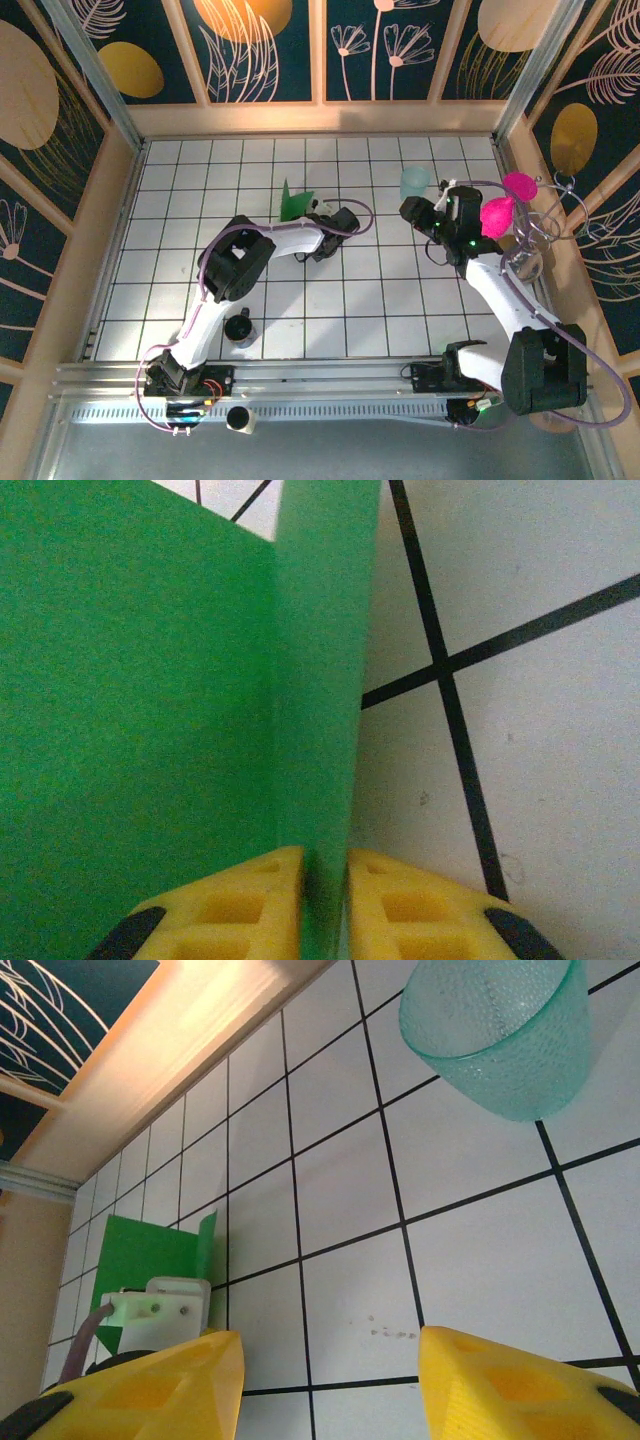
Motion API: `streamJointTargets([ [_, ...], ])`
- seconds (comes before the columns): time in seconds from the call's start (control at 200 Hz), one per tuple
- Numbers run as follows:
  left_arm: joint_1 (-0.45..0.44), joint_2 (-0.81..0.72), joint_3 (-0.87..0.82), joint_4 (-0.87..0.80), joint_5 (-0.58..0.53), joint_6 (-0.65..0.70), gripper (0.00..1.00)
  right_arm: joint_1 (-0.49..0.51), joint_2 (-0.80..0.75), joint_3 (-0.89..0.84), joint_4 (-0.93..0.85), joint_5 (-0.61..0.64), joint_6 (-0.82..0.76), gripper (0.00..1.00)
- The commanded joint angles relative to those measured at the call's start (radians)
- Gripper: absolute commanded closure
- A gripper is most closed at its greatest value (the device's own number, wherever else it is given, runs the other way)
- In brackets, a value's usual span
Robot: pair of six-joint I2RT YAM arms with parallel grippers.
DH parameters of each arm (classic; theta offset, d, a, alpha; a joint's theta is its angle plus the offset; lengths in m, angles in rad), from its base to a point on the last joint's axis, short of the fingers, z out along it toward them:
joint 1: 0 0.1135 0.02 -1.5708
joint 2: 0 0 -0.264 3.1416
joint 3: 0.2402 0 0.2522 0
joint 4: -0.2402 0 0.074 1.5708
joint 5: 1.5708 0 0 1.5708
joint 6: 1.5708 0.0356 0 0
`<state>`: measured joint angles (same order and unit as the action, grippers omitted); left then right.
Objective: Fold a paper plane with a square sheet of paper (pick it up from the middle)
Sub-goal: Turn over the paper at the center of the table.
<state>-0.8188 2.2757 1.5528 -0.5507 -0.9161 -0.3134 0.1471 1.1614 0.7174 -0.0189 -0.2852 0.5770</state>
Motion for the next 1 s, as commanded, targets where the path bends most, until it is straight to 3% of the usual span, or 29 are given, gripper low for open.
streamJointTargets([
  [0.0, -0.016, 0.024, 0.03, -0.042, 0.058, -0.049, 0.77, -0.014, -0.022, -0.01, -0.006, -0.01, 0.024, 0.5],
  [0.24, -0.018, -0.049, 0.021, 0.013, 0.273, -0.134, 0.65, -0.025, -0.022, 0.004, -0.012, -0.022, 0.032, 0.5],
  [0.41, -0.018, -0.194, -0.075, 0.165, 0.562, -0.244, 0.57, -0.027, 0.018, 0.047, -0.016, -0.023, 0.026, 0.5],
  [0.576, -0.017, -0.372, -0.263, 0.42, 0.865, -0.337, 0.54, -0.026, 0.072, 0.084, 0.007, -0.044, 0.032, 0.49],
  [0.771, 0.013, -0.511, -0.379, 0.512, 0.896, -0.325, 0.42, -0.015, 0.129, 0.087, 0.081, -0.122, 0.037, 0.42],
  [0.996, 0.175, -0.556, -0.5, 0.575, 0.981, -0.313, 0.35, 0.057, 0.167, 0.058, 0.15, -0.093, 0.059, 0.37],
])
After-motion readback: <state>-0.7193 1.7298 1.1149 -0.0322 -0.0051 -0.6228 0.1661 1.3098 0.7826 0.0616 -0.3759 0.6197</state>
